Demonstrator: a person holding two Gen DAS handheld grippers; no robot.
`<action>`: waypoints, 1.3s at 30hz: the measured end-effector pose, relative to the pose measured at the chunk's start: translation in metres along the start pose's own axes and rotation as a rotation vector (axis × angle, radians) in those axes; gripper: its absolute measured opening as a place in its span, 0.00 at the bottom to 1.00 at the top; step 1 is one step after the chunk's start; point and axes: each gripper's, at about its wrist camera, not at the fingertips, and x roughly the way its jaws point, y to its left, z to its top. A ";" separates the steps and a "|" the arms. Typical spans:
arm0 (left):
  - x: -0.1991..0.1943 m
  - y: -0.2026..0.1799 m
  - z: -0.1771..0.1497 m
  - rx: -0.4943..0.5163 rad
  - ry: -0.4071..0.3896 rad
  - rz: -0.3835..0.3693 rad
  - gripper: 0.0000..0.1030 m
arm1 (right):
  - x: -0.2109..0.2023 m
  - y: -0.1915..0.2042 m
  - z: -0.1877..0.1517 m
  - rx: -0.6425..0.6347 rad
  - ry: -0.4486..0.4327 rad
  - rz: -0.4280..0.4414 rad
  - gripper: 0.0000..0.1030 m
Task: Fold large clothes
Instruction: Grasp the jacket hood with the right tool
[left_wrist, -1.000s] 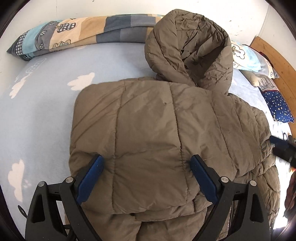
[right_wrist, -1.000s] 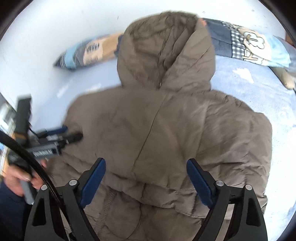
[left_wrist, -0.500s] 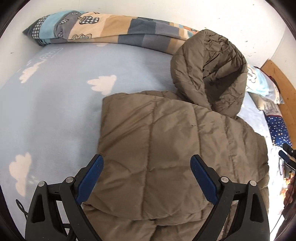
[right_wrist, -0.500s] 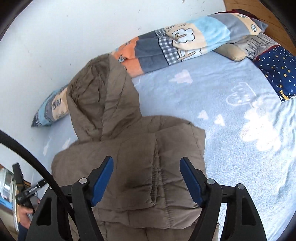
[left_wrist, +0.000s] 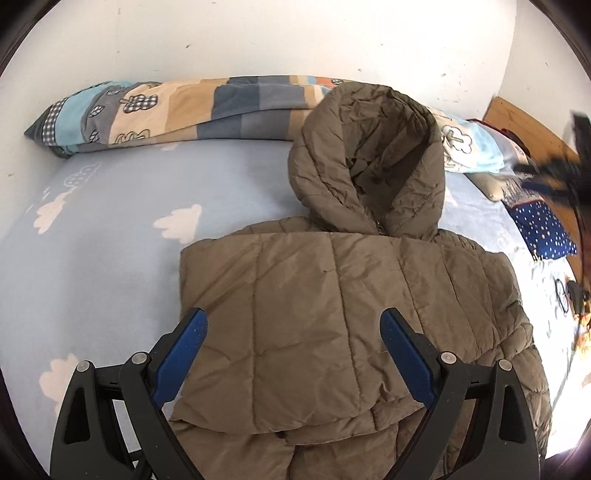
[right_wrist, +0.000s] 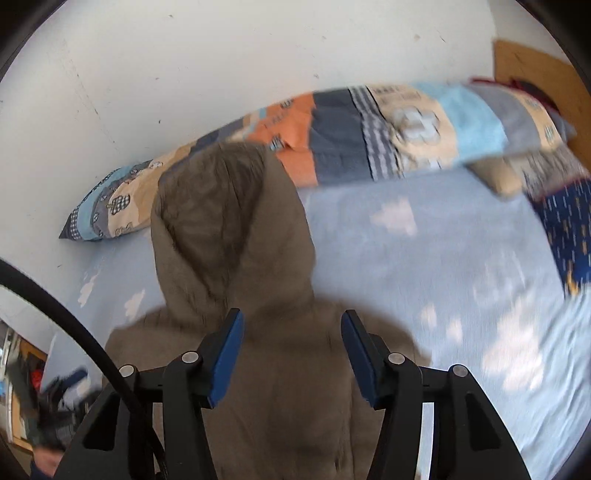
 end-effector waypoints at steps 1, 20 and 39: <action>0.000 0.004 0.001 -0.011 0.003 -0.006 0.92 | 0.008 0.007 0.018 -0.005 0.003 0.006 0.58; 0.016 0.022 0.008 -0.072 0.034 -0.018 0.91 | 0.166 0.035 0.145 -0.023 0.048 -0.116 0.42; -0.003 0.019 0.010 -0.105 0.002 -0.063 0.91 | -0.010 0.089 0.055 -0.217 -0.200 -0.008 0.08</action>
